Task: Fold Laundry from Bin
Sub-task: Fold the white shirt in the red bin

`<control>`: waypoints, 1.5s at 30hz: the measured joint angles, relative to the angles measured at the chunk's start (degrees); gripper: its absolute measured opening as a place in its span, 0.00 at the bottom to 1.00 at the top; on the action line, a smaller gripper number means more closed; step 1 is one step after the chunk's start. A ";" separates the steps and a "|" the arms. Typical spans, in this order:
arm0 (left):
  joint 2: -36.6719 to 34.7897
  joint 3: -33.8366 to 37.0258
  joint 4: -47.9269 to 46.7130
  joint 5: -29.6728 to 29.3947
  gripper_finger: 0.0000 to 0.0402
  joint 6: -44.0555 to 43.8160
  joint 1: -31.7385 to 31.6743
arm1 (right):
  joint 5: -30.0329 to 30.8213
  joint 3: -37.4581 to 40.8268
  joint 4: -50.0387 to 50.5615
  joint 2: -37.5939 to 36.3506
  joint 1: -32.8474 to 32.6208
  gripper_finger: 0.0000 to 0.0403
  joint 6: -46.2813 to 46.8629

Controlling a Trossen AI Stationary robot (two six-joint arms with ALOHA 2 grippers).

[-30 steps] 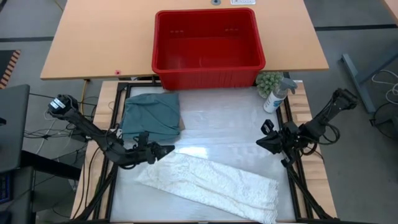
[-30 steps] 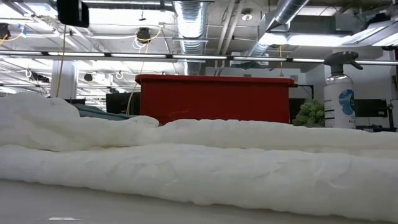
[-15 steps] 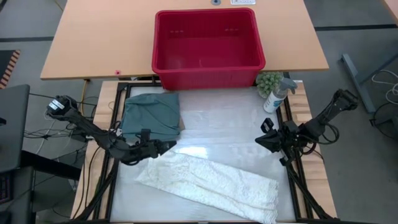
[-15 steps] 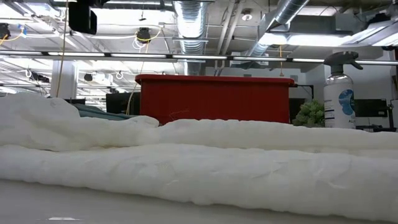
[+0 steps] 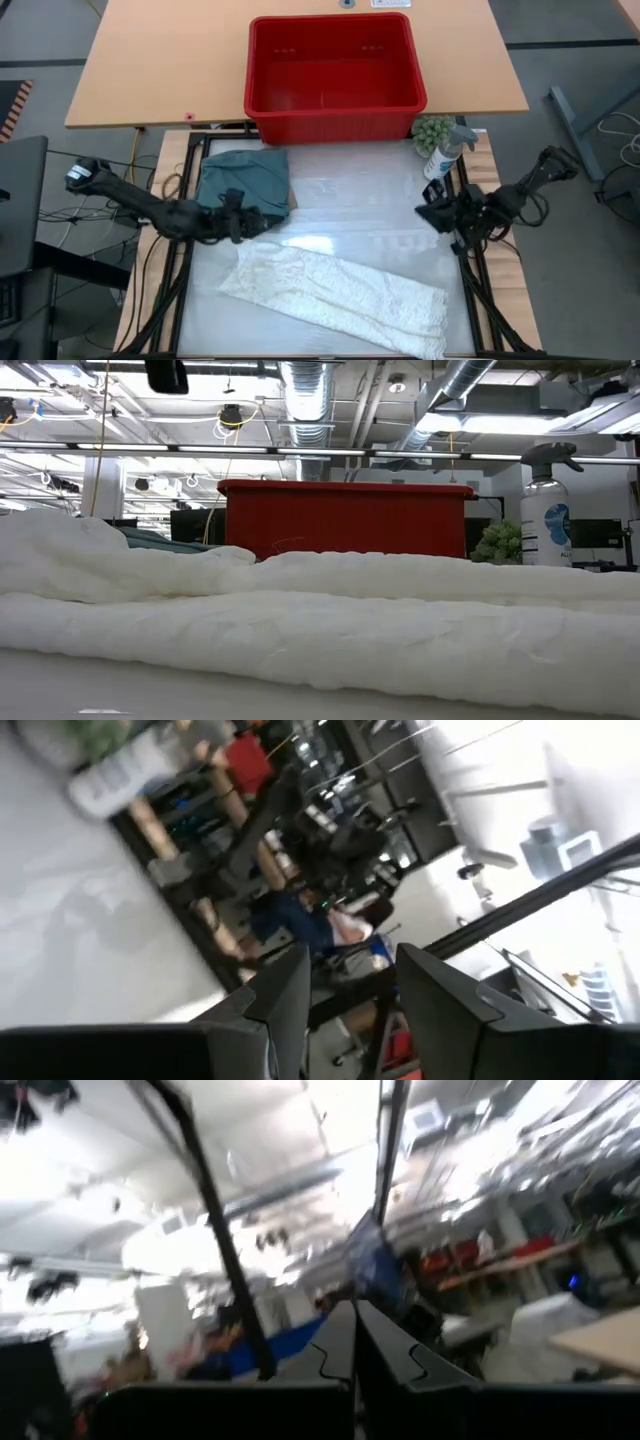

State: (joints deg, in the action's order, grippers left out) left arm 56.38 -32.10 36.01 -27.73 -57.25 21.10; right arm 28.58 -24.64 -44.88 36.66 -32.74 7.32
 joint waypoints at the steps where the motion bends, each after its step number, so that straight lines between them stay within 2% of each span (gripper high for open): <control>1: -1.60 0.00 -0.52 0.83 0.35 1.15 -1.09 | 0.01 -0.04 -1.06 -0.54 0.64 0.08 -0.48; 4: -6.67 0.00 -3.54 1.99 0.35 4.48 -3.75 | -0.02 -0.04 -1.24 -3.46 2.35 0.08 -1.38; 12: -20.34 0.00 -18.37 -0.17 0.35 9.14 -7.96 | -0.16 -1.75 3.25 -12.02 6.85 0.08 -3.42; 16: -25.20 0.00 -22.20 0.11 0.35 10.25 -10.41 | -5.25 -9.56 16.45 -14.92 9.49 0.08 -4.71; 19: -27.88 0.00 -23.57 0.96 0.35 11.46 -12.17 | -9.19 -18.00 27.76 -14.29 10.82 0.08 -5.46; 22: -30.43 0.00 -23.56 4.04 0.35 13.20 -13.89 | -9.15 -25.94 39.88 -12.08 11.34 0.08 -7.04; 25: -32.96 0.00 -23.85 6.25 0.35 14.06 -15.34 | -7.90 -30.99 45.22 -8.88 11.98 0.08 -11.11; 32: -35.45 0.00 -25.02 3.87 0.35 14.11 -16.82 | -5.84 -34.46 46.28 -5.93 14.34 0.08 -23.70; 36: -35.45 0.00 -25.07 1.32 0.35 13.75 -16.84 | -3.97 -34.47 45.91 -6.67 16.75 0.08 -24.39; 45: -34.80 0.00 -24.79 -3.11 0.35 10.10 -16.84 | -4.43 -34.51 50.74 -9.76 21.32 0.08 -24.02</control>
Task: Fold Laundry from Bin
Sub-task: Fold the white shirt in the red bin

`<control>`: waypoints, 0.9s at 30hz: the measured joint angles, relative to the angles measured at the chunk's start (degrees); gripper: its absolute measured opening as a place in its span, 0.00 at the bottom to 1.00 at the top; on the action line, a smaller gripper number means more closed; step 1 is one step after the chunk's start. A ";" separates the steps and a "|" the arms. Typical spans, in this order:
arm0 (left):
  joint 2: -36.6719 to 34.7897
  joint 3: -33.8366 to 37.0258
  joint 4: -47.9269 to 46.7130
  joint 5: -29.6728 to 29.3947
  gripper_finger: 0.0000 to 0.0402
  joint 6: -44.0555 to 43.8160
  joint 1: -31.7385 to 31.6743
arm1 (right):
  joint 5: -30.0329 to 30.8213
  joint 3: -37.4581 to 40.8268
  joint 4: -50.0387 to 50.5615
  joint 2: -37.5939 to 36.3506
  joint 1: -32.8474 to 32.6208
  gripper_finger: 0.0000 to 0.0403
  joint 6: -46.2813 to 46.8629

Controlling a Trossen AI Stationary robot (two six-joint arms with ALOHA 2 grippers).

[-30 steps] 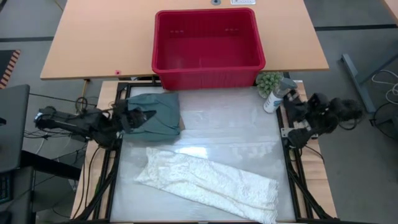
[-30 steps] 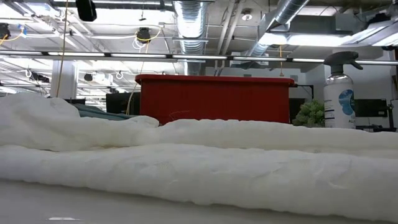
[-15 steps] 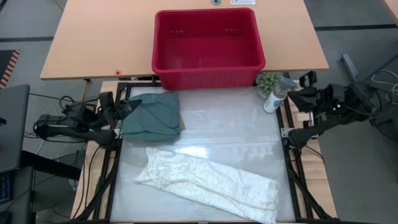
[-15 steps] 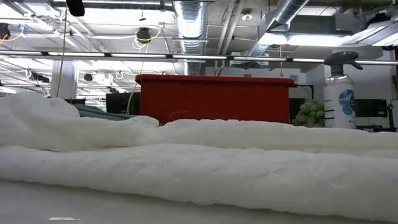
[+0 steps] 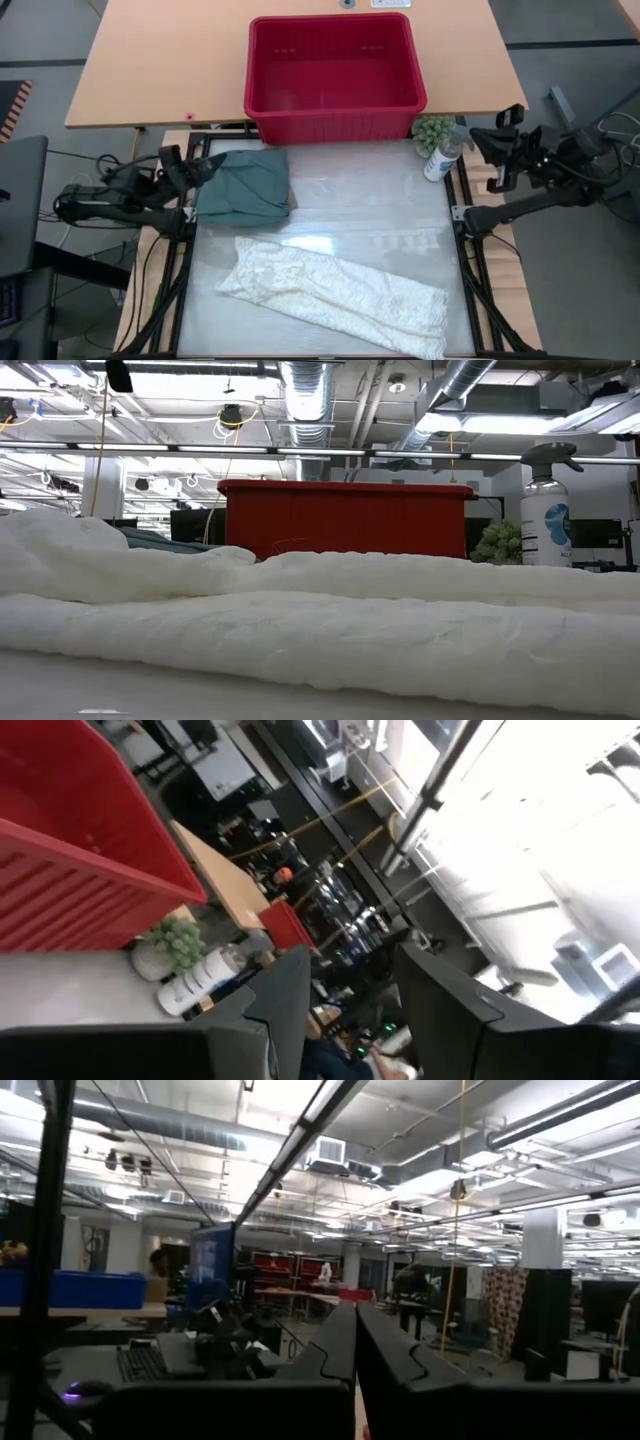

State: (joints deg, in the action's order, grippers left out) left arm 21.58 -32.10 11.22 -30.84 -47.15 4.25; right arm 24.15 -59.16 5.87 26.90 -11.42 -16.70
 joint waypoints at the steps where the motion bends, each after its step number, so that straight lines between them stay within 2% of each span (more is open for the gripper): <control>1: 0.23 0.00 -0.02 -0.86 0.35 0.23 -0.03 | -0.03 0.02 0.33 -0.33 0.26 0.08 0.08; 4: 0.29 0.00 0.15 -3.85 0.35 -0.11 -1.24 | -0.02 0.02 -0.41 -0.52 0.40 0.08 -0.07; 10: 0.03 0.00 0.29 -3.53 0.35 -3.26 -6.09 | -0.20 0.02 -0.27 -0.73 0.35 0.08 -3.14; 19: 1.13 0.00 -0.34 1.99 0.35 -6.17 -14.44 | -0.21 0.02 -0.07 -0.75 0.33 0.08 -5.69; 27: 6.09 0.00 -1.62 11.62 0.35 -9.72 -20.24 | -0.25 0.02 4.89 -0.74 0.33 0.08 -1.65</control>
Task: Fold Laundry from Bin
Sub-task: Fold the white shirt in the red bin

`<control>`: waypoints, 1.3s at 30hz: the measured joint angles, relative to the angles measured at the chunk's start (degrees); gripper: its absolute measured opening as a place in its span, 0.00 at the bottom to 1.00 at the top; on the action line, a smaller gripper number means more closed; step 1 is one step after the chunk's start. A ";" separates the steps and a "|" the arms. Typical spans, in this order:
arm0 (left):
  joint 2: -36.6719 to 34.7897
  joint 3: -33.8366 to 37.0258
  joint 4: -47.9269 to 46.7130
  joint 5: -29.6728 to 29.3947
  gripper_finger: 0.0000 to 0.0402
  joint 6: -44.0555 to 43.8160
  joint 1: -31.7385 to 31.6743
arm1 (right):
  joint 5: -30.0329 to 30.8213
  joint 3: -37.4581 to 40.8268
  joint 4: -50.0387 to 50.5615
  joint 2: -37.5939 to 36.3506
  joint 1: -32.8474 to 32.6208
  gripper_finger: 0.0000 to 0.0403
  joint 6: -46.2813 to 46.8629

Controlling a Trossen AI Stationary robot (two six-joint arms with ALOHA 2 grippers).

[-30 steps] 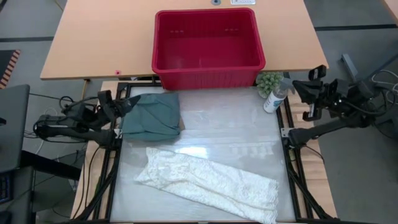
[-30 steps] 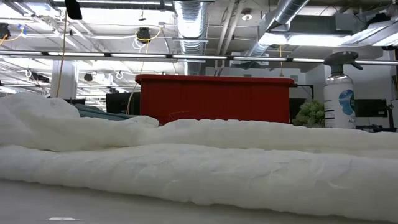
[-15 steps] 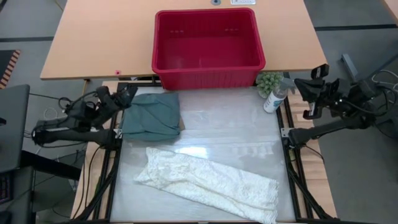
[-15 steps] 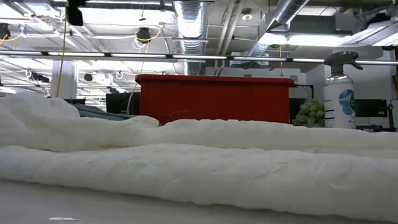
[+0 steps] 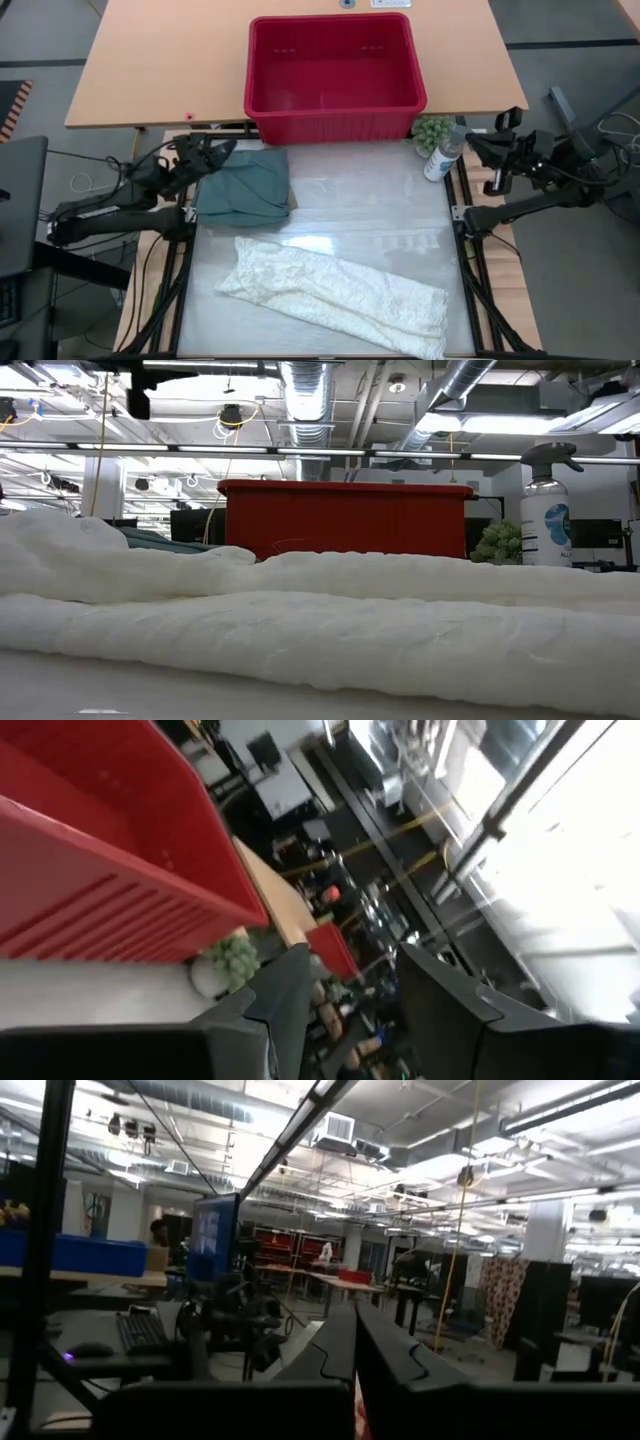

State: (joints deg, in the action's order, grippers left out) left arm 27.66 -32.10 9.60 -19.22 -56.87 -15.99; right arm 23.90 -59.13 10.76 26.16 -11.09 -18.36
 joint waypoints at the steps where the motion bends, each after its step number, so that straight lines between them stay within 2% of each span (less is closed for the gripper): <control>1: 0.75 0.00 0.48 1.91 0.35 -0.31 -0.95 | 0.00 0.00 0.05 0.06 0.00 0.08 0.84; 3: 2.08 0.00 1.31 7.45 0.35 -0.15 -2.84 | -0.02 0.02 0.07 0.08 0.00 0.08 2.12; 5: 3.94 -0.04 1.09 15.90 0.35 2.42 -4.16 | -0.02 0.02 0.05 0.06 0.00 0.08 2.43; 8: 7.58 -0.08 -4.90 26.99 0.35 5.57 -4.15 | -0.04 0.02 0.30 0.00 0.00 0.08 2.43; 11: 12.36 0.05 -8.22 31.60 0.35 5.30 -1.82 | -0.05 0.02 1.08 0.00 0.00 0.08 3.09; 16: 18.57 -0.04 -4.59 36.75 0.35 4.95 6.09 | -2.02 0.02 2.64 0.02 -0.07 0.08 6.38; 23: 22.58 -0.02 -4.95 36.57 0.35 1.52 21.39 | -2.97 0.34 3.85 0.02 -0.07 0.08 12.24; 26: 22.71 -0.02 -7.36 34.73 0.35 0.90 26.60 | -2.96 0.73 3.76 0.02 -0.03 0.08 12.36; 30: 22.66 -0.02 -9.35 29.49 0.35 1.71 34.27 | 0.14 1.85 3.67 0.02 0.00 0.08 12.68; 33: 22.71 -0.02 -15.58 25.54 0.35 3.65 39.22 | 4.38 2.45 3.42 0.06 0.00 0.08 14.59; 36: 22.73 -0.02 -22.73 19.90 0.35 5.90 42.62 | 7.46 2.54 3.39 0.36 0.00 0.08 17.15; 39: 22.73 0.48 -26.18 15.45 0.35 8.16 44.30 | 7.58 2.54 3.48 0.43 0.00 0.08 19.59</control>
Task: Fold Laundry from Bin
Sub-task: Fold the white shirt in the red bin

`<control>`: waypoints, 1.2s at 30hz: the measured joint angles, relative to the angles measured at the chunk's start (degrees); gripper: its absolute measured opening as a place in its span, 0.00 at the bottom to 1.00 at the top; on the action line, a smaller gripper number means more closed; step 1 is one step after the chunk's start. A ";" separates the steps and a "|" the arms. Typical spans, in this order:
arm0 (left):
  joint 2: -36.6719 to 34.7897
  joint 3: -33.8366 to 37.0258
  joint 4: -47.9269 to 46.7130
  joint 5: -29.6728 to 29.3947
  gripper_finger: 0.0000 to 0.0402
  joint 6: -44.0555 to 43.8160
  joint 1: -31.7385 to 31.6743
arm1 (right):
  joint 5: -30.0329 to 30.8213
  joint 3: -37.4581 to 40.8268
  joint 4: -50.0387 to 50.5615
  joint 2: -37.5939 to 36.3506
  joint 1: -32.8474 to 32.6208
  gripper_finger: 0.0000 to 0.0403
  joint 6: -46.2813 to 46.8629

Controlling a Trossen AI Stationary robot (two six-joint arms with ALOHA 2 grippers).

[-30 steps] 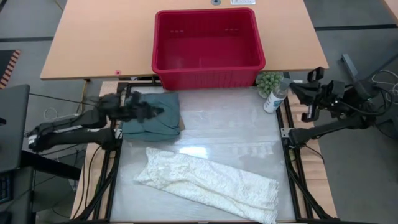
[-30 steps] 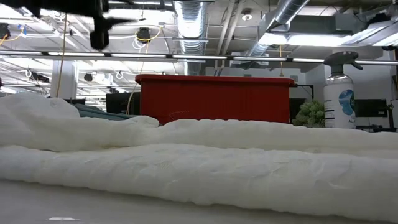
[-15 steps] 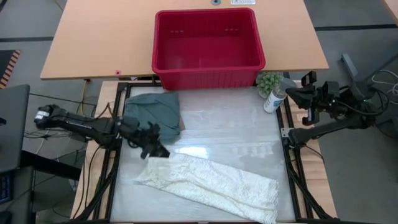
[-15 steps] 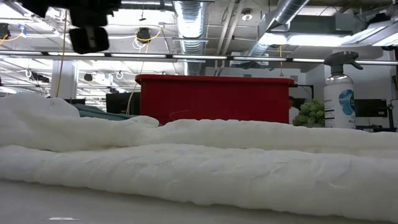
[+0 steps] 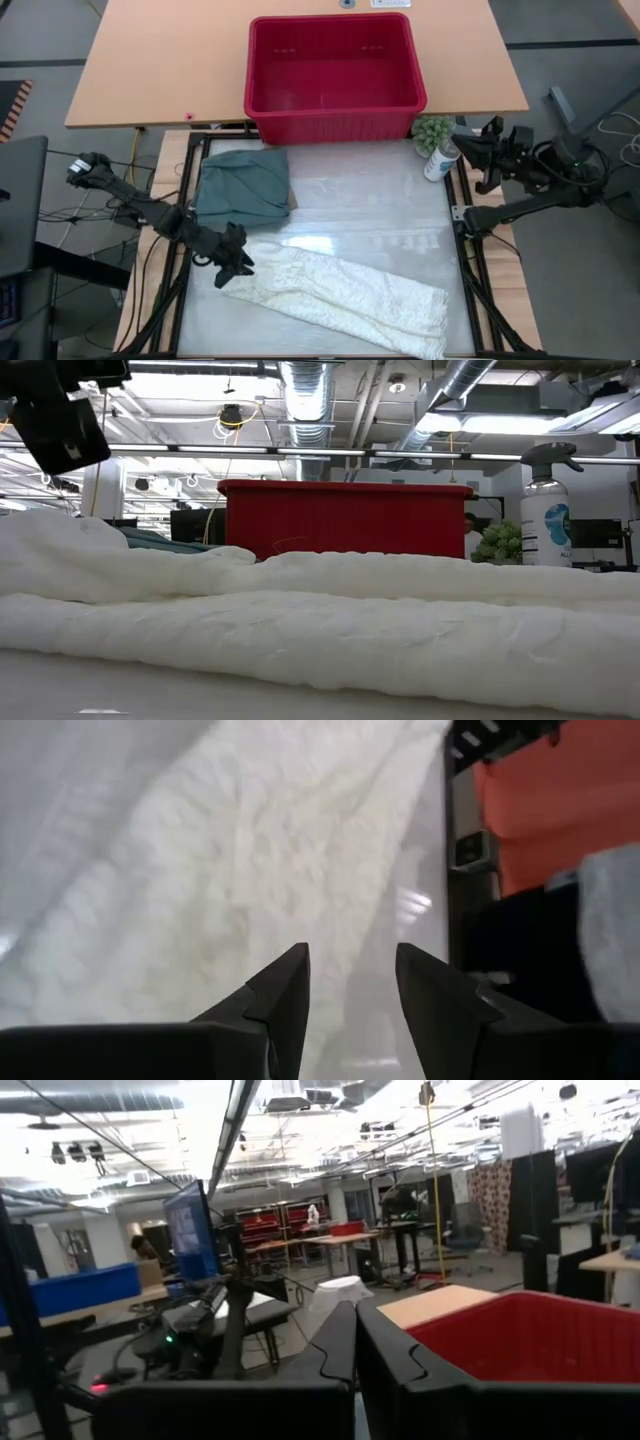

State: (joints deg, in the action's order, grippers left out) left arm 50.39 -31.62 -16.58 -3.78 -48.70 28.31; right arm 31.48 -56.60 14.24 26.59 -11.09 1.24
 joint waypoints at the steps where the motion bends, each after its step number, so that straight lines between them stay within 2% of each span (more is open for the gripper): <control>1: 0.00 0.30 0.32 -0.94 0.35 0.35 0.32 | 0.01 0.00 0.11 0.00 0.00 0.08 0.69; 5: 0.59 1.25 3.63 -3.29 0.35 2.54 1.15 | 0.06 0.00 0.75 0.00 0.00 0.08 2.42; 10: 4.91 1.49 4.26 -10.57 0.35 4.18 2.60 | 0.10 0.02 0.89 0.07 0.00 0.08 4.83; 18: 16.59 1.51 12.89 -11.71 0.35 4.86 5.24 | 0.12 0.02 1.53 0.07 0.00 0.08 5.90; 21: 19.52 1.51 12.92 -11.68 0.35 2.83 5.90 | 0.11 0.02 2.26 0.09 0.00 0.08 5.92; 28: 25.11 1.70 6.45 -14.16 0.35 -7.28 6.52 | 0.10 0.02 2.13 0.09 0.00 0.08 7.17; 32: 27.37 3.49 5.42 -14.26 0.35 -16.22 6.84 | 0.05 -0.02 3.00 1.42 -0.02 0.08 12.14; 36: 27.32 6.17 6.88 -14.36 0.35 -26.47 8.80 | -0.06 -0.02 9.47 6.48 -0.02 0.08 18.83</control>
State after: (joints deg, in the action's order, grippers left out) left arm 77.71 -25.45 -9.70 -18.14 -75.17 37.11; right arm 31.42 -56.62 23.71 33.07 -11.11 20.07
